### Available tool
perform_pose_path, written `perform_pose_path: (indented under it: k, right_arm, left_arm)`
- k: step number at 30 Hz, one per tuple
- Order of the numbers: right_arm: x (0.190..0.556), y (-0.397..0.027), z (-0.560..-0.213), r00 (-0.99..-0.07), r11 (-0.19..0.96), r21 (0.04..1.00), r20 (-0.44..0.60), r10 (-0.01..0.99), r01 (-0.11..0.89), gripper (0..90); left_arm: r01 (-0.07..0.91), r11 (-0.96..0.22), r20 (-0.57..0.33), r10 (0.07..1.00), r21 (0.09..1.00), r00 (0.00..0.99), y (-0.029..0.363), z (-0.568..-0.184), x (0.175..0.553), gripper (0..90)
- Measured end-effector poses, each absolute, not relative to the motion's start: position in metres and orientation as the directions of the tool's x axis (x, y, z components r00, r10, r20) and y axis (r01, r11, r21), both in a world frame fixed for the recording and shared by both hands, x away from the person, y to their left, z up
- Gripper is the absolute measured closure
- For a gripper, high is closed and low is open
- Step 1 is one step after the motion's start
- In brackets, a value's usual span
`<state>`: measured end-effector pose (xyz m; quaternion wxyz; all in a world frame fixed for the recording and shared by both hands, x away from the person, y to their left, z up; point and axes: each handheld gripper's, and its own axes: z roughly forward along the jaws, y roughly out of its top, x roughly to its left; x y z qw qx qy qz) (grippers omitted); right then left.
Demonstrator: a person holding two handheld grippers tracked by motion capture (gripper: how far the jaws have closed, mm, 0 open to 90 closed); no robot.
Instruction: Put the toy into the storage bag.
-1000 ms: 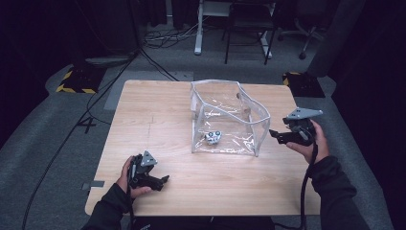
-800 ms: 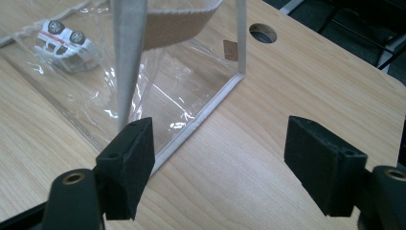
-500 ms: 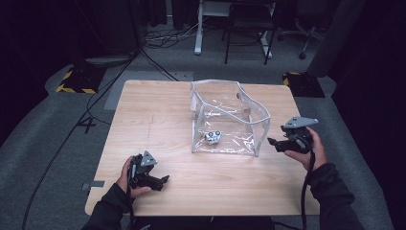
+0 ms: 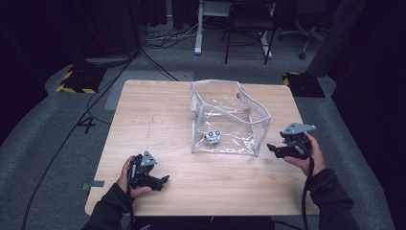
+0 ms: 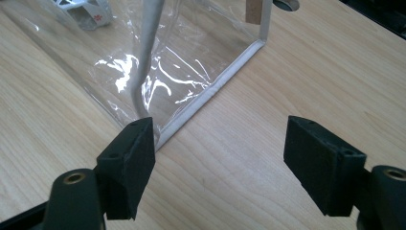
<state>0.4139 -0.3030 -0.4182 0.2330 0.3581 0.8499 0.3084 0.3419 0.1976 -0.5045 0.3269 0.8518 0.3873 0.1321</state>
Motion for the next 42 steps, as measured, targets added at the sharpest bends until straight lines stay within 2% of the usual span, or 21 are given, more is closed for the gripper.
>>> perform_pose_path:
  k: [31,42]
  right_arm:
    - [0.383,-0.316,-0.455,-0.647,0.569,0.657,-0.159,0.746,0.494,27.1]
    - [0.368,-0.327,-0.466,-0.621,0.553,0.65,-0.155,0.768,0.521,27.2]
  left_arm:
    - [0.576,-0.485,-0.03,0.747,0.658,0.664,0.198,-0.505,0.342,1.1]
    - [0.576,-0.487,-0.029,0.747,0.656,0.664,0.198,-0.504,0.342,1.1]
